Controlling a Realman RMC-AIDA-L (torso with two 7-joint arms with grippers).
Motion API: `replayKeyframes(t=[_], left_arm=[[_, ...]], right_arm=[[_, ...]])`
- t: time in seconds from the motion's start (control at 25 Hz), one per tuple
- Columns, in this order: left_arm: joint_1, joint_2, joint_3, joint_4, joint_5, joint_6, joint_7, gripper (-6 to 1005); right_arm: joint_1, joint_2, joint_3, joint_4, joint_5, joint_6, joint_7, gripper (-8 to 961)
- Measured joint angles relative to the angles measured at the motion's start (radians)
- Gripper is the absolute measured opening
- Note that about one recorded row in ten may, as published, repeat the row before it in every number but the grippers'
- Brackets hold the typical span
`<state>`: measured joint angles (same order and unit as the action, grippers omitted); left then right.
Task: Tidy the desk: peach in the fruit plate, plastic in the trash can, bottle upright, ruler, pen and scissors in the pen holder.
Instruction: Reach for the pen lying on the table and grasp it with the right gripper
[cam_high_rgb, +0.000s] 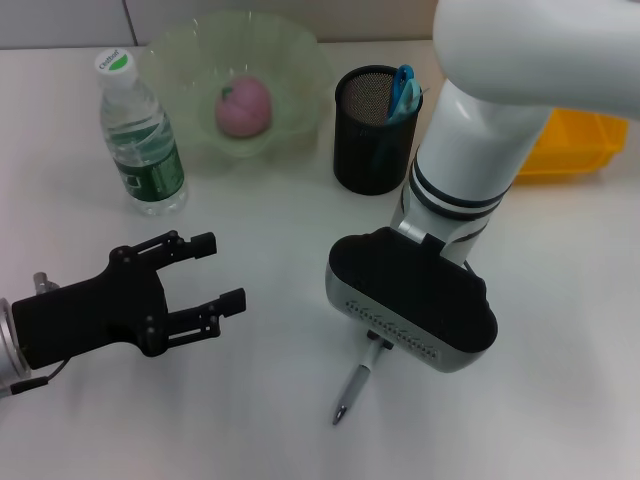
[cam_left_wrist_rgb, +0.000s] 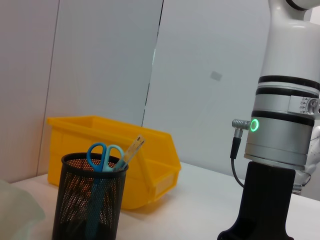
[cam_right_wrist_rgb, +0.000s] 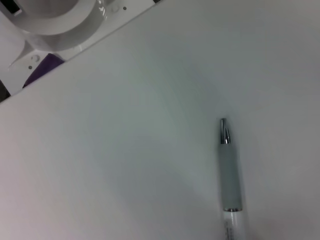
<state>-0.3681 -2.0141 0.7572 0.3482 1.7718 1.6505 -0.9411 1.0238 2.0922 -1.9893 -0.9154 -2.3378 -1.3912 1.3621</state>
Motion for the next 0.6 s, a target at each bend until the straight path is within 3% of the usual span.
replayKeyframes(t=[0.6], left_arm=[[0.0,0.001,-0.003,0.0,0.0,-0.005,-0.002,797]], right_arm=[[0.0,0.0,-0.013,0.001,0.0,0.001,0.0,116]])
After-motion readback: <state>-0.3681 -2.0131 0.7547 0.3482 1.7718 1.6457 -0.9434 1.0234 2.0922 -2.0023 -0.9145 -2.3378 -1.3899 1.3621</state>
